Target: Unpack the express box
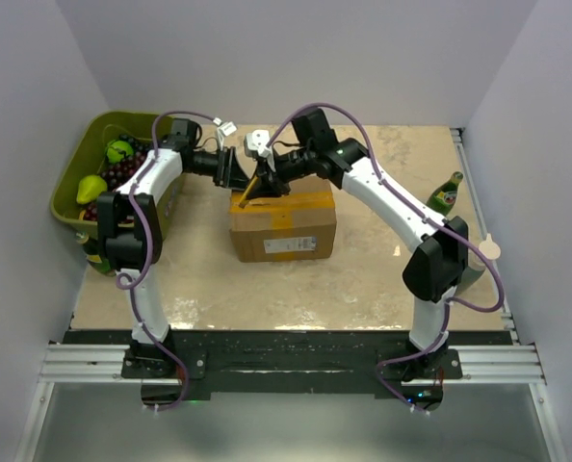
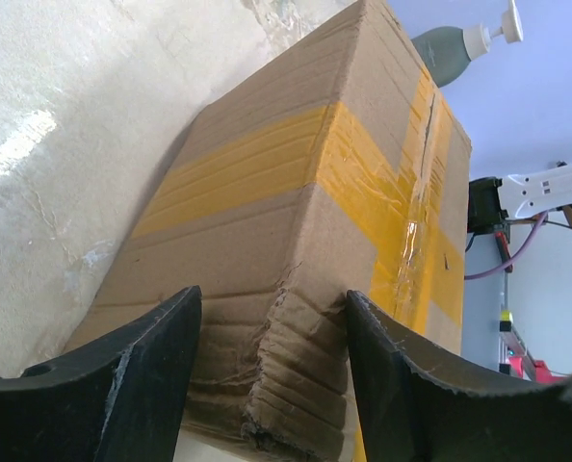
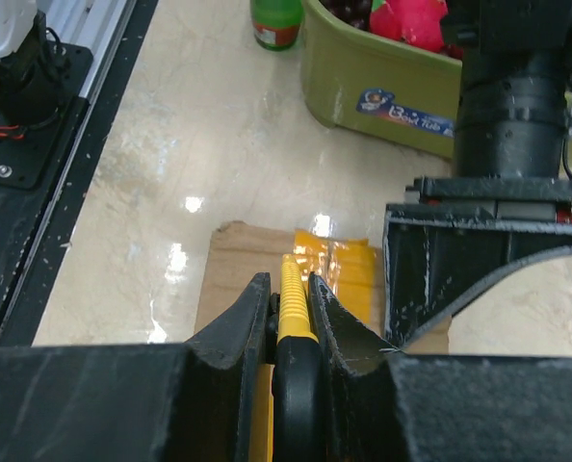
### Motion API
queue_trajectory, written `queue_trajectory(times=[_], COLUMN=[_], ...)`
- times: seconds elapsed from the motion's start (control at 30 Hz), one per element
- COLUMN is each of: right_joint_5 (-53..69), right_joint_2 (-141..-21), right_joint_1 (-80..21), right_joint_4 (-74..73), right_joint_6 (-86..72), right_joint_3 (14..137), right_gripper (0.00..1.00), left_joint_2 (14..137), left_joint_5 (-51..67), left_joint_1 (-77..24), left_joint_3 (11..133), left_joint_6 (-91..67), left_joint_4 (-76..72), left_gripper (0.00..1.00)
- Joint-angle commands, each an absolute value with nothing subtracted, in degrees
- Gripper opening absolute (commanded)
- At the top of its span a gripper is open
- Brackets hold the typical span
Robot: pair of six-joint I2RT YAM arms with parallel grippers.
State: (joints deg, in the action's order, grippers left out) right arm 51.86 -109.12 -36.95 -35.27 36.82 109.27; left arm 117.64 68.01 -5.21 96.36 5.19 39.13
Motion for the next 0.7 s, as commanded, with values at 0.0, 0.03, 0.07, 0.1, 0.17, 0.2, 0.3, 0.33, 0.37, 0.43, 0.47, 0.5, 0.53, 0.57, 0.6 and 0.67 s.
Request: queue_trajectory(times=[0.0,0.03,0.07,0.1,0.17,0.2,0.3,0.33,0.37,0.43,0.47,0.5,0.53,0.57,0.6,0.67], right_joint_5=[50.1,49.7,49.0,47.9,47.1,46.9,46.1,45.7,45.7,45.6,45.6,45.6,45.7,46.1,46.4,46.9], right_joint_2=[-108.0,-107.8,-107.7,-107.7,-107.3,-107.3,-108.0,-108.2,-108.3,-108.5,-108.6,-108.6,-108.7,-109.0,-108.9,-109.0], right_joint_1=[-38.2,-38.5,-38.8,-39.1,-39.2,-39.2,-39.3,-39.3,-39.2,-39.3,-39.2,-39.2,-39.3,-39.3,-39.3,-39.2], right_joint_4=[-29.1,-27.9,-25.9,-24.9,-21.5,-20.8,-20.5,-20.5,-20.5,-20.8,-20.9,-21.2,-21.5,-21.7,-21.8,-22.0], right_joint_6=[35.8,35.5,35.2,34.5,33.5,32.9,33.1,33.2,33.4,33.9,34.1,34.4,34.5,34.5,34.3,34.3], right_joint_3=[110.3,109.2,108.6,108.1,106.3,105.7,105.7,105.7,105.6,105.8,105.9,106.0,106.1,106.1,106.1,105.9], right_gripper=[0.0,0.0,0.0,0.0,0.0,0.0,0.0,0.0,0.0,0.0,0.0,0.0,0.0,0.0,0.0,0.0], left_joint_2=[119.1,119.1,119.0,118.7,118.7,118.5,118.2,118.2,118.3,118.4,118.6,118.6,118.7,118.7,118.7,118.7], left_joint_5=[64.5,64.6,64.6,64.5,64.5,64.6,64.3,64.4,64.4,64.5,64.6,64.7,64.6,64.7,64.7,64.7], left_joint_1=[-5.1,-5.1,-5.1,-5.1,-5.1,-5.1,-5.1,-5.1,-5.1,-5.1,-5.1,-5.1,-5.1,-5.1,-5.1,-5.1], left_joint_3=[94.9,94.7,94.3,94.0,93.4,93.3,92.6,92.5,92.6,92.8,92.9,93.0,93.1,93.1,93.1,93.2], left_joint_6=[4.7,4.7,4.5,4.3,4.1,4.1,4.2,4.3,4.3,4.3,4.2,4.1,4.1,3.8,3.8,3.6], left_joint_4=[37.8,37.8,37.6,37.3,37.3,37.1,37.2,37.1,37.1,37.1,37.1,37.0,36.9,36.7,36.6,36.6], left_gripper=[0.63,0.63,0.63,0.63,0.63,0.63,0.63,0.63,0.63,0.63,0.63,0.63,0.63,0.63,0.62,0.62])
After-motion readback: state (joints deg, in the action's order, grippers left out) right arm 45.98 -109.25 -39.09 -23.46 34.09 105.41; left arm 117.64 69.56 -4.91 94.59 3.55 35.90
